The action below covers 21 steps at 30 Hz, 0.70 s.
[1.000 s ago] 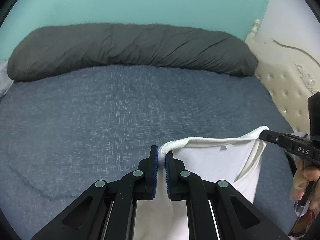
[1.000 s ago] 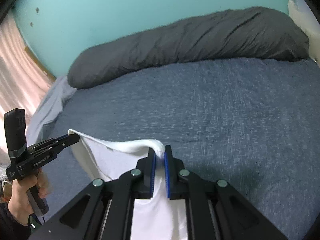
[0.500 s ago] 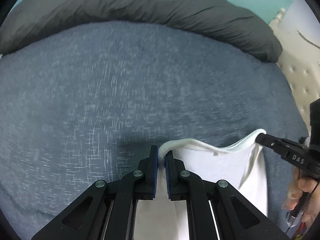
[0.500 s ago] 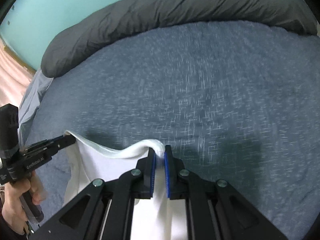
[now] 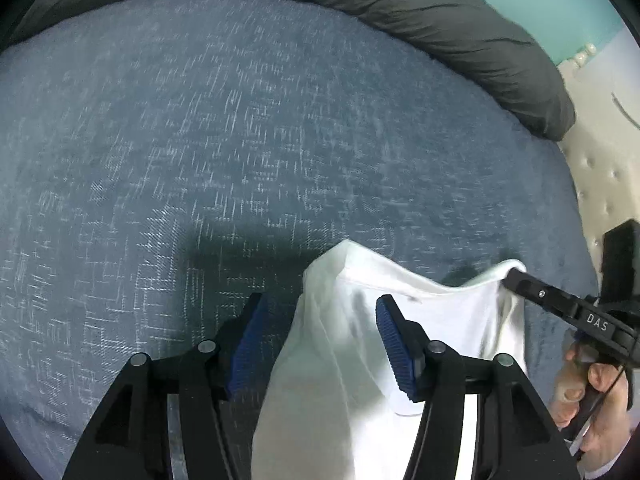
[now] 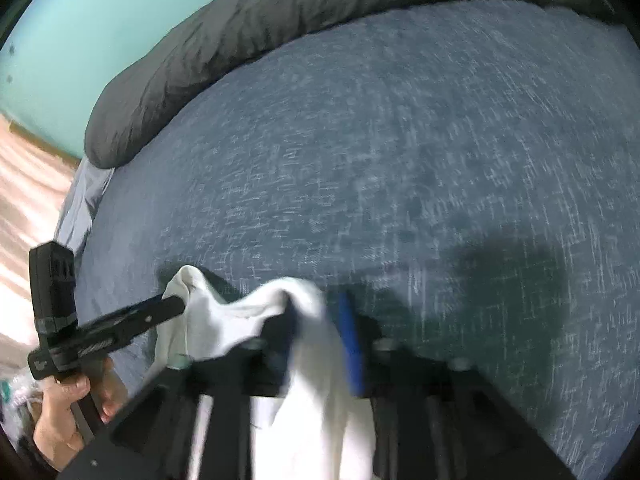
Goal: Fold clothes
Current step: 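Lower the T-shirt onto the bed and open both grippers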
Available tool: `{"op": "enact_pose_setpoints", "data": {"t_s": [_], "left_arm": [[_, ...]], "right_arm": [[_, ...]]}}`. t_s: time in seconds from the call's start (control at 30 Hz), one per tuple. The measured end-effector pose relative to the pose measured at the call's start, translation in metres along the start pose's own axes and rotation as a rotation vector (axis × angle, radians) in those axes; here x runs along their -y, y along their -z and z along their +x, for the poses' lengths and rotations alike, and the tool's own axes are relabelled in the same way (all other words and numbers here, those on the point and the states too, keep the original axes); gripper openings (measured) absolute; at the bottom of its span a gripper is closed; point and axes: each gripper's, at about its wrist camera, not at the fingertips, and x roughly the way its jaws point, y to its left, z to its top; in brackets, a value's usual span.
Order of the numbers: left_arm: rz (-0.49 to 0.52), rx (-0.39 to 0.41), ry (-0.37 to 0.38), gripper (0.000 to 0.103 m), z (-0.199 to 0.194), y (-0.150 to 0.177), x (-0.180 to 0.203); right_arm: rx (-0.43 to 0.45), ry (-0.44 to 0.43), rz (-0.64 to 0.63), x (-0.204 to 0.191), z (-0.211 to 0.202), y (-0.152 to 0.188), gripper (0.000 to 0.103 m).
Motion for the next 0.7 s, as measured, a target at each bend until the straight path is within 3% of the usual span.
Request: {"op": "enact_pose_setpoints", "data": {"t_s": [0.03,0.13,0.23,0.47,0.7], "left_arm": [[0.003,0.010,0.001,0.061,-0.007,0.001,0.000],[0.014,0.040,0.004,0.061,-0.027,0.006,0.001],[0.035,0.083,0.005,0.061,-0.057,0.024,-0.001],[0.023,0.138,0.018,0.061,-0.113,0.112,-0.014],[0.008,0.149,0.003,0.061,-0.143,0.215,-0.014]], "right_arm": [[-0.004,-0.013,0.014,0.002,-0.002,0.001,0.038],[0.001,-0.049,0.033,0.002,-0.017,0.006,0.053],[0.036,-0.061,0.026,-0.003,-0.043,0.014,0.054],[0.108,-0.140,0.042,-0.001,-0.103,0.079,0.055],[0.073,-0.125,-0.018,0.007,-0.133,0.167,0.055]]}}
